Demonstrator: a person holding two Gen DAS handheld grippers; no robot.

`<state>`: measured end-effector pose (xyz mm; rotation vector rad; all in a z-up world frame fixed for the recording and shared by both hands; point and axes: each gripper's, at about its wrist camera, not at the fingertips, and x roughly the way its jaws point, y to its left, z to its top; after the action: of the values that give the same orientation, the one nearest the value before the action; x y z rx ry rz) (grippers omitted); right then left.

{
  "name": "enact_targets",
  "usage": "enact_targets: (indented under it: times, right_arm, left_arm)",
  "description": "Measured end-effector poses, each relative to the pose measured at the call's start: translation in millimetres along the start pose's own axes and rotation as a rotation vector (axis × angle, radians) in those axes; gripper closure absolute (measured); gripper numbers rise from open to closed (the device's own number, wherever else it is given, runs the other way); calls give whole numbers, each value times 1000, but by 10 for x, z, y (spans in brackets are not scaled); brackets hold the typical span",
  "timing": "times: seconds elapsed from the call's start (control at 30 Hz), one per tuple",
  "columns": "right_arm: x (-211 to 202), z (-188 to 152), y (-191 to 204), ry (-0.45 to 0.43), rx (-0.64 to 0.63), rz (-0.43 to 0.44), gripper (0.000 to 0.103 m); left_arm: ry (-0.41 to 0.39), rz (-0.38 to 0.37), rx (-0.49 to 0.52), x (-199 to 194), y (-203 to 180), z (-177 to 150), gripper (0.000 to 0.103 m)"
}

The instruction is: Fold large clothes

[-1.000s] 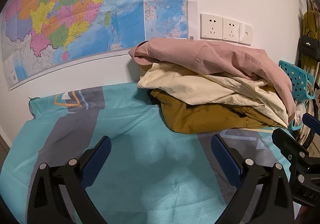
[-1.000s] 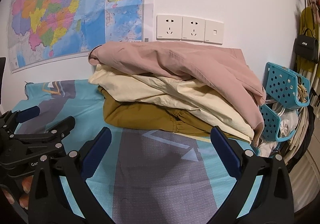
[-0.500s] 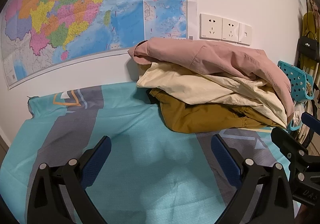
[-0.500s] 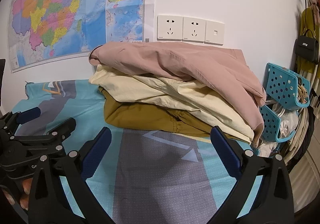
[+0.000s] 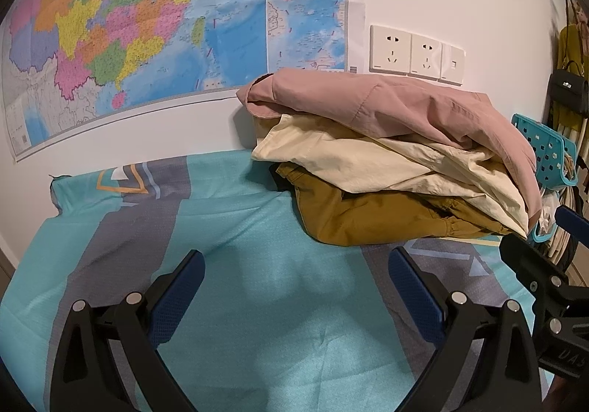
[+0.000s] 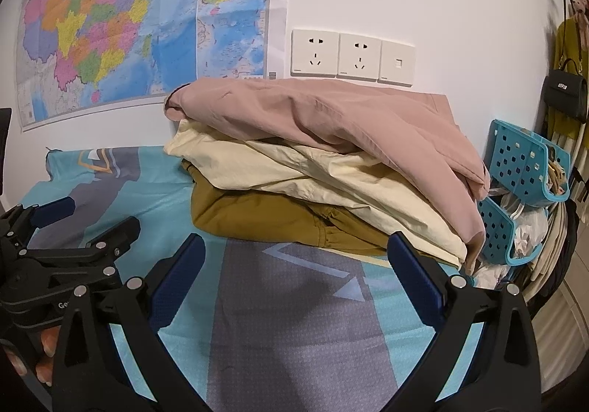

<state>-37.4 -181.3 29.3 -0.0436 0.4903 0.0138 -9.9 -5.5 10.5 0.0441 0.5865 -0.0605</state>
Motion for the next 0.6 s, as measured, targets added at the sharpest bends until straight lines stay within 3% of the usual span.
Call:
enact_targets:
  times: [0.6]
  right_arm:
    - [59, 37, 23, 2, -5, 16, 5]
  left_arm:
    - [3, -11, 0, 50, 6, 20, 7]
